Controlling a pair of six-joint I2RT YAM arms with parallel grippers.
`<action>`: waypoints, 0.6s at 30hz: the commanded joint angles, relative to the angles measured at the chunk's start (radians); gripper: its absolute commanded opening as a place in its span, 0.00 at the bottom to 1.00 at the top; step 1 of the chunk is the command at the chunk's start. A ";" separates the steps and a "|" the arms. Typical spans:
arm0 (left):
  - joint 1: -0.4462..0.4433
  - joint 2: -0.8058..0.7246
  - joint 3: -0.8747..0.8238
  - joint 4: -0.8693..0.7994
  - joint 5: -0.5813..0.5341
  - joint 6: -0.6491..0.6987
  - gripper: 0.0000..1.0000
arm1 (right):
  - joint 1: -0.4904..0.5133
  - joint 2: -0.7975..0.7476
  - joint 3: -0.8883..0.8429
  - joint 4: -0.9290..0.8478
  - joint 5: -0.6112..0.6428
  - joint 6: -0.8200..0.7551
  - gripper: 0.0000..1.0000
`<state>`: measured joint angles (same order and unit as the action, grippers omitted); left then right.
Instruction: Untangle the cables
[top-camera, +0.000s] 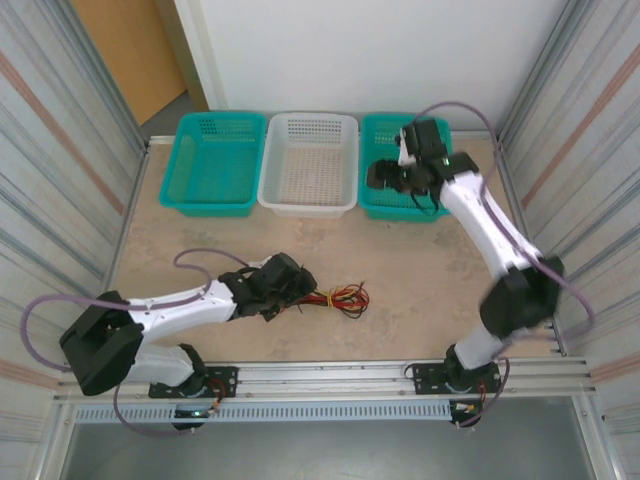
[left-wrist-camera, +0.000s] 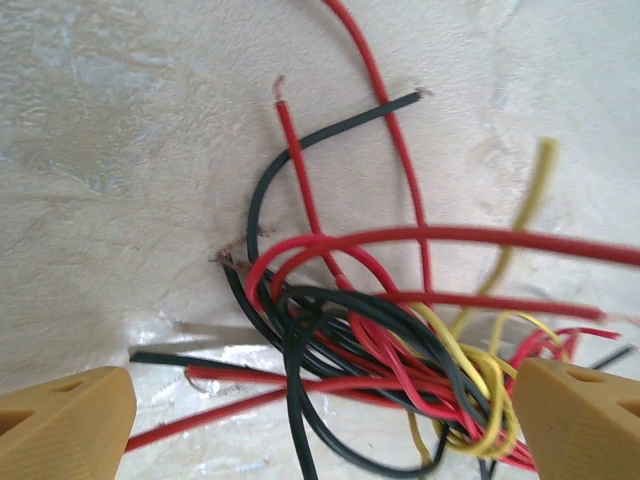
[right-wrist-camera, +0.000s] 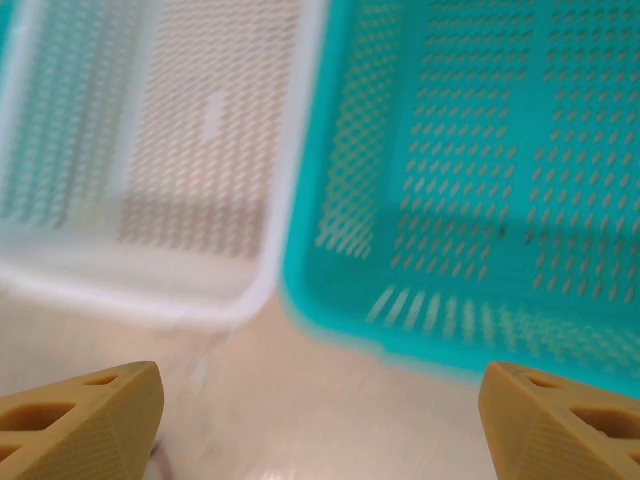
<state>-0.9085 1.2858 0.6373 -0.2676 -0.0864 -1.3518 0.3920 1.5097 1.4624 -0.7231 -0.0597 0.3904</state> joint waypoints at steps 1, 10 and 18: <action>0.010 -0.064 0.016 -0.068 -0.025 -0.014 0.96 | 0.203 -0.115 -0.267 0.077 0.039 0.097 0.78; 0.044 -0.190 -0.048 -0.097 -0.018 0.024 0.94 | 0.628 -0.080 -0.377 0.040 0.290 0.332 0.60; 0.059 -0.390 -0.056 -0.240 -0.111 0.199 0.94 | 0.643 0.045 -0.372 0.043 0.318 0.372 0.18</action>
<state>-0.8627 0.9539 0.5774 -0.4274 -0.1307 -1.2583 1.0302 1.5295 1.0733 -0.6621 0.2031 0.7246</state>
